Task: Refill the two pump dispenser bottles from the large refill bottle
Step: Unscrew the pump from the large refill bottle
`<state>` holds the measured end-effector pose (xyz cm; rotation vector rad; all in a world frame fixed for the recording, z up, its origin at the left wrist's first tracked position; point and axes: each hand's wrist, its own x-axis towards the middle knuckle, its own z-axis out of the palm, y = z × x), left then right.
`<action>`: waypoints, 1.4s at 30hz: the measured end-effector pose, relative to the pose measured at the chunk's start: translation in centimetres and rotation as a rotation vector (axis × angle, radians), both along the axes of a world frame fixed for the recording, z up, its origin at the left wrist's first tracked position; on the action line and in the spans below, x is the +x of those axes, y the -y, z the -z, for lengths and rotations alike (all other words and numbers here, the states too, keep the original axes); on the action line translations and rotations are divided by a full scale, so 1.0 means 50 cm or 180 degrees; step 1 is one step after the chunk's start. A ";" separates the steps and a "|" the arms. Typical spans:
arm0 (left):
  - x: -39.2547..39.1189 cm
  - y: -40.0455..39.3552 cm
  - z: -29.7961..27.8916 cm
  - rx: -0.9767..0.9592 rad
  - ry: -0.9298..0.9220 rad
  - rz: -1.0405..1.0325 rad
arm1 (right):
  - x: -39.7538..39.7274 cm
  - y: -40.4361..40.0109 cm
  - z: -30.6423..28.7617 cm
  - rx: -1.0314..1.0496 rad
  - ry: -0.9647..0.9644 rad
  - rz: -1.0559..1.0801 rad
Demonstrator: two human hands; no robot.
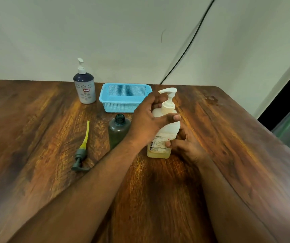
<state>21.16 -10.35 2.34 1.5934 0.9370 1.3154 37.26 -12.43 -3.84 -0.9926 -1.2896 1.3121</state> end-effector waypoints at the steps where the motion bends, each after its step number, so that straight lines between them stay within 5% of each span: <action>1: 0.002 -0.002 0.001 0.0034 -0.0015 -0.0031 | 0.001 -0.001 0.000 0.0002 -0.0044 -0.0011; 11: 0.024 0.005 0.022 0.0546 0.0406 -0.0631 | 0.002 -0.007 0.006 0.0057 -0.0170 -0.0078; 18: 0.014 0.002 0.013 0.0024 0.0636 0.0105 | 0.004 -0.006 0.007 0.0057 -0.0075 -0.0038; 29: 0.028 0.009 -0.003 0.0257 -0.0191 -0.0178 | 0.002 0.005 0.008 0.0255 0.0068 0.0178; 33: 0.006 -0.001 0.002 -0.0211 0.0216 0.0305 | -0.005 0.012 0.003 0.0299 0.0082 0.0256; 39: 0.017 -0.005 -0.013 0.0024 0.0023 -0.0356 | -0.014 0.011 0.010 0.0419 0.0174 0.0440; 42: 0.020 -0.001 -0.016 -0.0108 0.0019 -0.0075 | -0.014 0.009 0.015 0.0477 0.0219 0.0546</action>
